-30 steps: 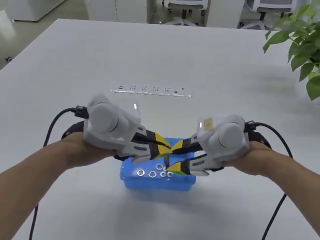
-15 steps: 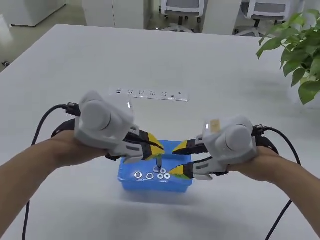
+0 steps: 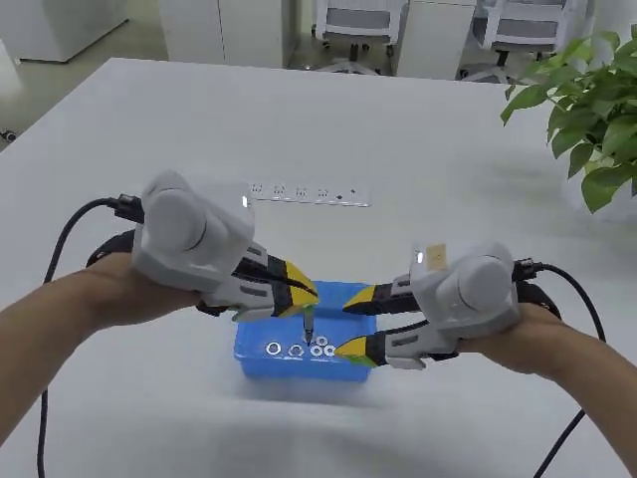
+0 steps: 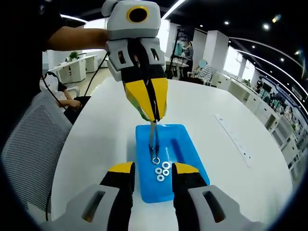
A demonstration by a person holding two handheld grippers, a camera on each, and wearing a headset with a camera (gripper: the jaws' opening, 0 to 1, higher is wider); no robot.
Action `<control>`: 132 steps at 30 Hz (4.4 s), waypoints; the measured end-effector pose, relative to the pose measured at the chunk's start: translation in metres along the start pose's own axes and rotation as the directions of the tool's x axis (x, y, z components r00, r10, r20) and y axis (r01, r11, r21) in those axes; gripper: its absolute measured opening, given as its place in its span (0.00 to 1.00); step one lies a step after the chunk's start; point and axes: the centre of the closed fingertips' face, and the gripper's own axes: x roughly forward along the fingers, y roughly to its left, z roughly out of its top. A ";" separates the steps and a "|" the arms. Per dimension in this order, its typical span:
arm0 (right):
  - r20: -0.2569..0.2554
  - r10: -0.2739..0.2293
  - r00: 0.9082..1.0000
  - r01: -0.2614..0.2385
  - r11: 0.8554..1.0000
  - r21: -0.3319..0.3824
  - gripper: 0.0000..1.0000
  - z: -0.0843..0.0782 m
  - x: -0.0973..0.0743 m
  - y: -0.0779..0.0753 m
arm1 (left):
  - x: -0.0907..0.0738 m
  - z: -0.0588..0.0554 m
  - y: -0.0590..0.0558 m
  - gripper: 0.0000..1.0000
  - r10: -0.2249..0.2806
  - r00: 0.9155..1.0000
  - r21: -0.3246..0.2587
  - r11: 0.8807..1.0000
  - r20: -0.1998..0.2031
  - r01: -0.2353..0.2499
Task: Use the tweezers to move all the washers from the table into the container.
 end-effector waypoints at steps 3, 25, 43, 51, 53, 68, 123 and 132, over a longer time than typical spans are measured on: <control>0.006 0.001 1.000 -0.001 1.000 -0.002 0.31 0.002 0.000 0.002 | -0.002 0.003 -0.002 0.05 -0.008 1.000 0.007 1.000 0.003 0.008; 0.032 0.083 0.996 -0.079 0.990 -0.117 0.21 0.014 0.010 0.034 | -0.007 0.018 -0.032 0.05 -0.120 0.990 0.038 0.992 0.070 0.118; -0.016 0.124 0.992 -0.125 0.984 -0.129 0.08 -0.003 0.015 0.057 | -0.010 -0.011 -0.055 0.05 -0.167 0.985 0.038 0.985 0.031 0.166; -0.043 0.137 0.990 -0.141 0.982 -0.127 0.08 -0.014 0.018 0.068 | -0.007 -0.031 -0.068 0.05 -0.174 0.985 0.023 0.984 -0.016 0.175; -0.051 0.135 0.990 -0.141 0.982 -0.127 0.08 -0.017 0.018 0.070 | -0.005 -0.039 -0.070 0.05 -0.175 0.984 0.022 0.984 -0.040 0.175; -0.094 0.134 0.987 -0.144 0.983 -0.116 0.09 -0.036 0.035 0.083 | 0.011 -0.099 -0.077 0.05 -0.169 0.968 0.015 0.985 -0.188 0.175; -0.187 0.162 0.969 -0.174 0.984 -0.048 0.12 -0.070 0.046 0.084 | 0.030 -0.153 -0.076 0.06 -0.199 0.920 -0.012 0.978 -0.339 0.208; -0.190 0.151 0.970 -0.166 0.984 -0.062 0.16 -0.071 0.041 0.084 | 0.032 -0.151 -0.076 0.08 -0.184 0.929 -0.027 0.982 -0.321 0.185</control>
